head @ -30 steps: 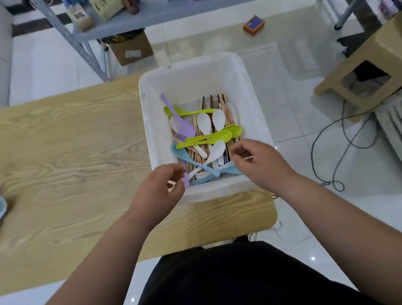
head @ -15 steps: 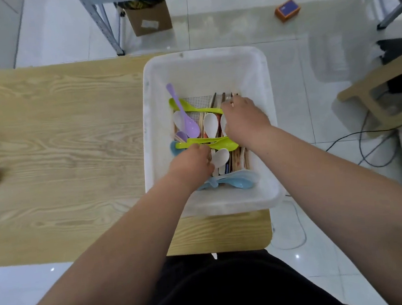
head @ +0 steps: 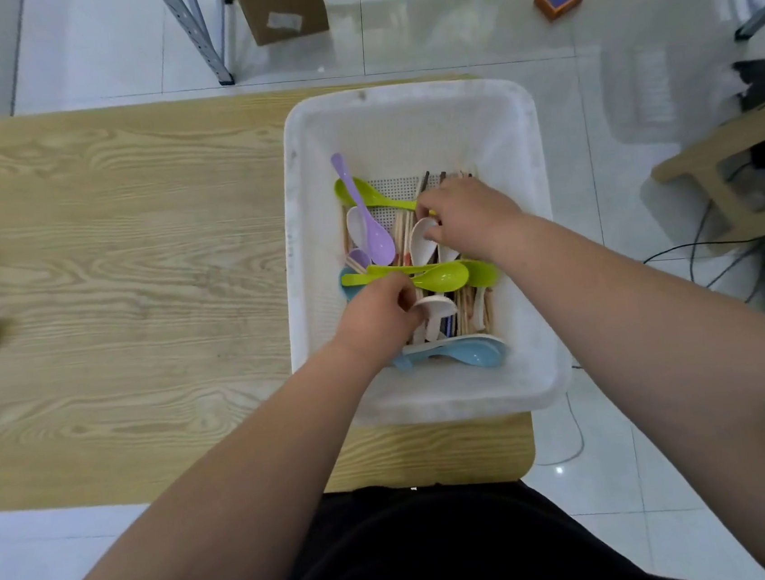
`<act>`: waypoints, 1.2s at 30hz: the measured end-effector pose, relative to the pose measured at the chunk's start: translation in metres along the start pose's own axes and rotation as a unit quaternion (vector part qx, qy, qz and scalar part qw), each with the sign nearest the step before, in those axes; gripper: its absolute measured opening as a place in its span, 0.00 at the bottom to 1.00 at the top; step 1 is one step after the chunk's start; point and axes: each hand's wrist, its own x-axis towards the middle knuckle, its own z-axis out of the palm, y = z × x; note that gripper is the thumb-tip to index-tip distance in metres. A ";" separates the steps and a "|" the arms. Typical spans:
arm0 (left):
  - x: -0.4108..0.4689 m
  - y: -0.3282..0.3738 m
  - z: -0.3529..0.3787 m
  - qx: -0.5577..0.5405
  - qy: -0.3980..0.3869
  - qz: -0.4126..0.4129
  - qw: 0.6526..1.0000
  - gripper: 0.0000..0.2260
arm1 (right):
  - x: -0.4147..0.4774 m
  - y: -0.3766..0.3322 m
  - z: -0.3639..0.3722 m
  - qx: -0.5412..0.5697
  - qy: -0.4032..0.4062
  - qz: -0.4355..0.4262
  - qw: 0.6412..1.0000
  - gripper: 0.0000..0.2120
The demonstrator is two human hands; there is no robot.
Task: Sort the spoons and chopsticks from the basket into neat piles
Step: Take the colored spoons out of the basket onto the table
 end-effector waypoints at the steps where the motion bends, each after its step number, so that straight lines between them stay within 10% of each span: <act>1: -0.002 0.000 -0.003 -0.031 0.018 -0.010 0.999 0.10 | -0.001 0.001 -0.004 0.013 -0.006 0.002 1.000 0.10; 13: -0.015 -0.007 -0.024 -0.192 0.084 -0.076 0.975 0.04 | -0.039 0.009 -0.017 0.085 -0.046 0.017 0.995 0.09; 27: -0.015 0.059 -0.068 -0.305 0.129 -0.061 0.942 0.08 | -0.104 0.008 -0.079 0.089 0.221 -0.064 0.969 0.10; 36: -0.032 0.092 -0.062 -0.325 0.065 -0.014 0.943 0.11 | -0.114 -0.020 -0.090 0.194 0.220 -0.109 0.950 0.09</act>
